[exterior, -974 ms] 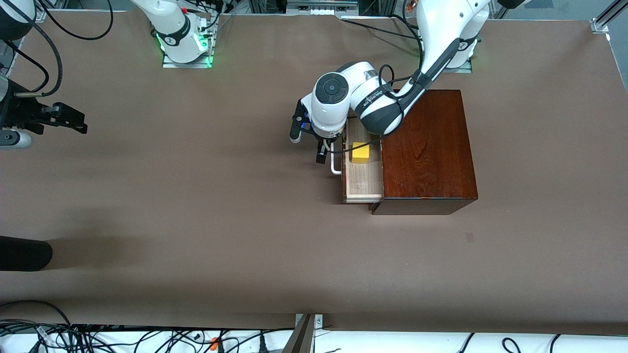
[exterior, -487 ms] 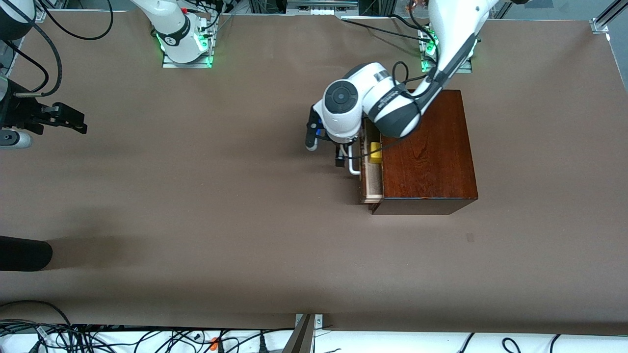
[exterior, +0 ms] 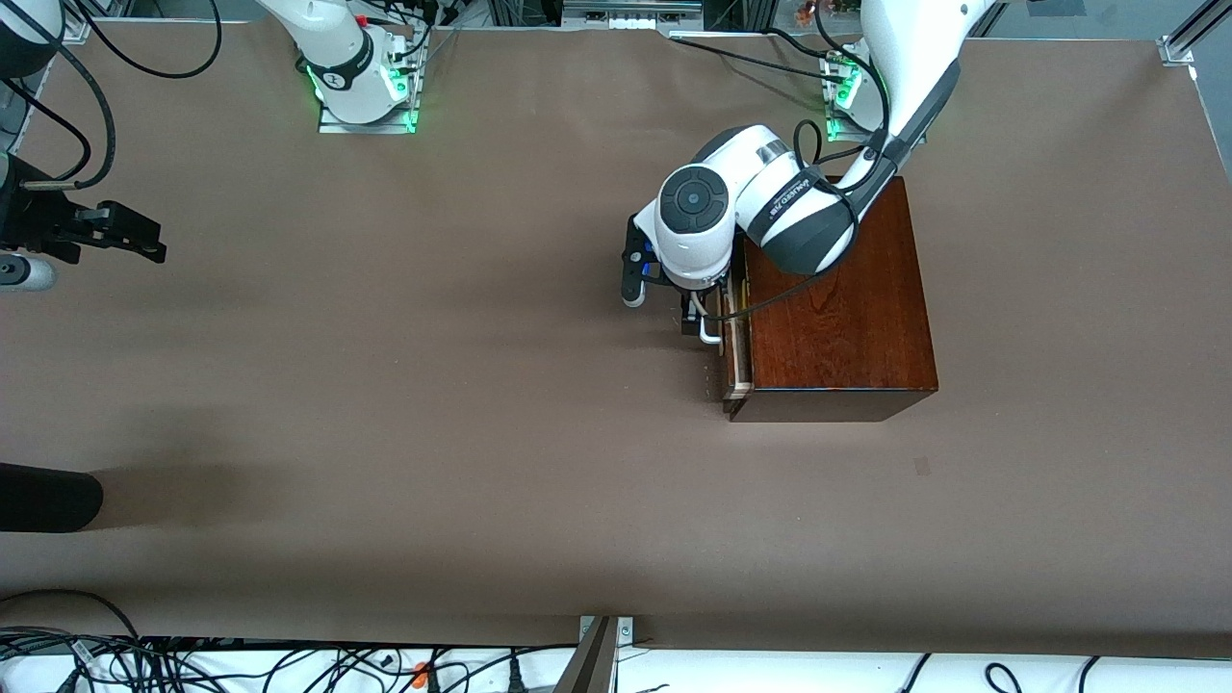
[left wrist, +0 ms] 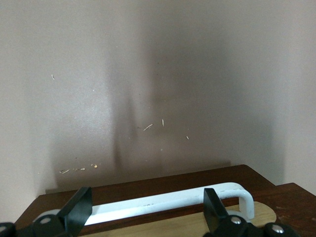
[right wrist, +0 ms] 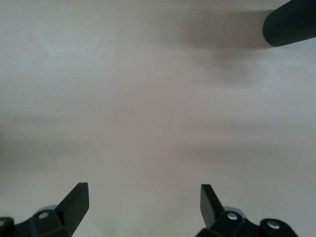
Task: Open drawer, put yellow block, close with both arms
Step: 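Push the drawer front with the left gripper toward the box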
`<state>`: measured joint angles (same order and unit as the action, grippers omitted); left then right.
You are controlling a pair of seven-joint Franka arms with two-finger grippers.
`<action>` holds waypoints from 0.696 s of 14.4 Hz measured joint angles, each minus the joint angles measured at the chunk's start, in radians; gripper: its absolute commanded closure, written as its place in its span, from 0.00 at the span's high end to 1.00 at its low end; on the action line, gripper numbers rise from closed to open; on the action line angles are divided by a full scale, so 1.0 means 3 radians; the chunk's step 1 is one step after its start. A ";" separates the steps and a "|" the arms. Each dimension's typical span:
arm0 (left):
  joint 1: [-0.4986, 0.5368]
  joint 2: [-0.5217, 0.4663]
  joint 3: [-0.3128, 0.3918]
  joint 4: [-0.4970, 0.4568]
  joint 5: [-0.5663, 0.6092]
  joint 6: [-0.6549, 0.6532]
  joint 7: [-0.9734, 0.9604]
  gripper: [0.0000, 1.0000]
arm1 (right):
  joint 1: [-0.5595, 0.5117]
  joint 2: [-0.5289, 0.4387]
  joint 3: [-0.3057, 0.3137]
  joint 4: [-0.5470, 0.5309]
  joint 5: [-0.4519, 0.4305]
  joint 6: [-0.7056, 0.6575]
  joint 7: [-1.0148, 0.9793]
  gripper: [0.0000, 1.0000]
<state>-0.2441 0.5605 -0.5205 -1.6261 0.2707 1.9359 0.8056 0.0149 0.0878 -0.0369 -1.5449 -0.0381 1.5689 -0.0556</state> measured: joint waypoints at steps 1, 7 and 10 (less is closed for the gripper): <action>0.0003 0.0000 0.0004 0.0001 0.0003 -0.0026 -0.0002 1.00 | 0.0000 0.0000 -0.0001 0.0000 0.0000 0.0001 0.0000 1.00; 0.0033 -0.0025 0.0032 0.0001 0.0007 -0.0174 -0.0014 1.00 | 0.0000 0.0000 -0.0001 0.0002 0.0000 0.0006 0.0000 1.00; 0.0036 -0.0028 0.0033 0.0001 0.0007 -0.0182 -0.0052 1.00 | 0.0000 0.0000 -0.0002 0.0003 0.0000 0.0007 0.0000 1.00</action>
<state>-0.2333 0.5521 -0.5108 -1.6257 0.2728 1.8813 0.7900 0.0150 0.0877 -0.0374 -1.5440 -0.0381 1.5709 -0.0555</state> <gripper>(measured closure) 0.000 0.000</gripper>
